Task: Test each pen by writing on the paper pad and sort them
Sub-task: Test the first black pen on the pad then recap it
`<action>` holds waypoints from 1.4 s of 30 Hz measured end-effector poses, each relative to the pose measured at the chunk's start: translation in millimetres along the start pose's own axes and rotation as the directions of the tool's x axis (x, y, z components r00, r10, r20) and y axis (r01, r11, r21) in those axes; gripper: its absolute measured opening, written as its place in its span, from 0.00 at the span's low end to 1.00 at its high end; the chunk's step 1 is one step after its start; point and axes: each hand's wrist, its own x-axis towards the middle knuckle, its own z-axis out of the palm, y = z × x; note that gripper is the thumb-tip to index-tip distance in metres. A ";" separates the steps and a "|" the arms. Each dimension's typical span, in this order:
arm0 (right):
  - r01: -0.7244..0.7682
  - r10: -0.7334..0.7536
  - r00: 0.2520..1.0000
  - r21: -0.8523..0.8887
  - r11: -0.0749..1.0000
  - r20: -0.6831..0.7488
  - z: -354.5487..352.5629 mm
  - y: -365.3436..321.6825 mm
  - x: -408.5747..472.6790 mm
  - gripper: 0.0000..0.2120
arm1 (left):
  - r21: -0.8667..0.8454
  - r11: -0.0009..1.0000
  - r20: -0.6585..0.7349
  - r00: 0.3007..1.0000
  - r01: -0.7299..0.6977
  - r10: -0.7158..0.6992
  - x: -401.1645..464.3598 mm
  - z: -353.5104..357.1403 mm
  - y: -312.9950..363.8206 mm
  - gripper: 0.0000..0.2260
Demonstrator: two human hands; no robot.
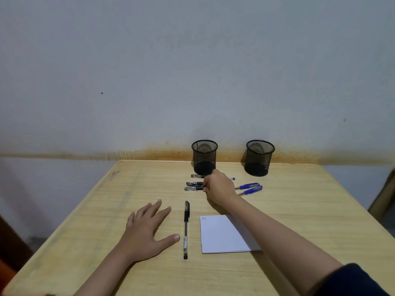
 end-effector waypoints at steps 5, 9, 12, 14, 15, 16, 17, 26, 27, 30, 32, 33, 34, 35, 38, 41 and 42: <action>0.143 -0.131 0.979 0.068 0.987 -0.155 -3.4 0.6 -11.5 0.10 | -0.017 1.000 0.002 1.000 0.004 -0.004 -2.1 -3.6 2.8 0.44; 0.297 -0.269 0.922 0.065 0.953 -0.279 -16.4 1.3 -24.0 0.08 | -0.280 0.958 -0.070 0.994 0.058 -0.081 -2.4 -10.8 9.5 0.45; 0.399 -0.360 0.860 0.036 0.916 -0.362 -25.5 3.9 -36.4 0.05 | -0.546 0.837 -0.224 0.958 0.027 -0.177 -2.2 -19.3 28.6 0.35; 0.435 -0.393 0.829 0.016 0.900 -0.397 -30.2 6.7 -45.3 0.04 | -0.602 0.796 -0.322 0.929 -0.054 -0.181 -1.7 -25.0 50.2 0.26; 0.446 -0.407 0.819 0.002 0.895 -0.403 -32.6 8.2 -49.7 0.04 | -0.615 0.783 -0.355 0.920 -0.094 -0.168 -0.6 -27.7 60.0 0.23; 0.452 -0.417 0.813 -0.011 0.892 -0.406 -35.7 9.8 -53.7 0.04 | -0.606 0.783 -0.382 0.914 -0.138 -0.135 1.8 -29.7 67.4 0.21; 0.455 -0.424 0.808 -0.024 0.890 -0.410 -39.2 11.7 -57.2 0.04 | -0.586 0.791 -0.399 0.913 -0.177 -0.091 4.6 -30.7 73.0 0.19; 0.395 -0.250 0.781 0.144 0.907 -0.573 -59.9 22.3 -84.0 0.05 | -0.537 0.782 -0.547 0.837 -0.316 -0.038 17.4 -33.0 108.3 0.06; 0.340 -0.126 0.816 0.292 0.894 -0.563 -60.1 20.5 -87.9 0.07 | -0.564 0.765 -0.543 0.838 -0.310 -0.061 18.1 -34.2 110.9 0.05; 0.068 0.222 0.933 0.744 0.665 -0.284 -60.4 8.5 -97.1 0.11 | -0.664 0.692 -0.496 0.860 -0.284 -0.124 18.7 -37.3 118.3 0.05; -0.083 0.306 0.951 0.910 0.406 -0.050 -59.6 0.3 -100.3 0.11 | -0.697 0.655 -0.475 0.872 -0.290 -0.120 18.2 -38.4 122.6 0.05; -0.124 0.314 0.949 0.948 0.293 0.027 -59.3 -3.0 -100.7 0.11 | -0.702 0.646 -0.473 0.874 -0.299 -0.109 17.8 -38.7 124.7 0.06; -0.137 0.313 0.948 0.967 0.213 0.065 -59.4 -5.6 -100.5 0.10 | -0.705 0.639 -0.473 0.875 -0.307 -0.101 17.4 -39.1 126.4 0.07; -0.126 0.306 0.949 0.979 0.163 0.071 -59.8 -7.9 -100.3 0.09 | -0.708 0.633 -0.473 0.876 -0.312 -0.097 17.0 -39.7 127.7 0.08; -0.072 0.288 0.957 0.992 0.102 0.040 -60.3 -11.1 -99.7 0.06 | -0.708 0.628 -0.470 0.880 -0.323 -0.077 16.9 -43.2 127.9 0.09; -0.068 0.277 0.960 0.988 0.137 0.028 -60.0 -11.1 -101.0 0.04 | -0.650 0.669 -0.510 0.860 -0.360 -0.032 16.6 -45.2 125.6 0.06; -0.062 0.285 0.958 0.987 0.146 0.018 -59.8 -11.6 -101.9 0.03 | -0.625 0.684 -0.527 0.850 -0.375 -0.016 16.9 -45.2 124.8 0.06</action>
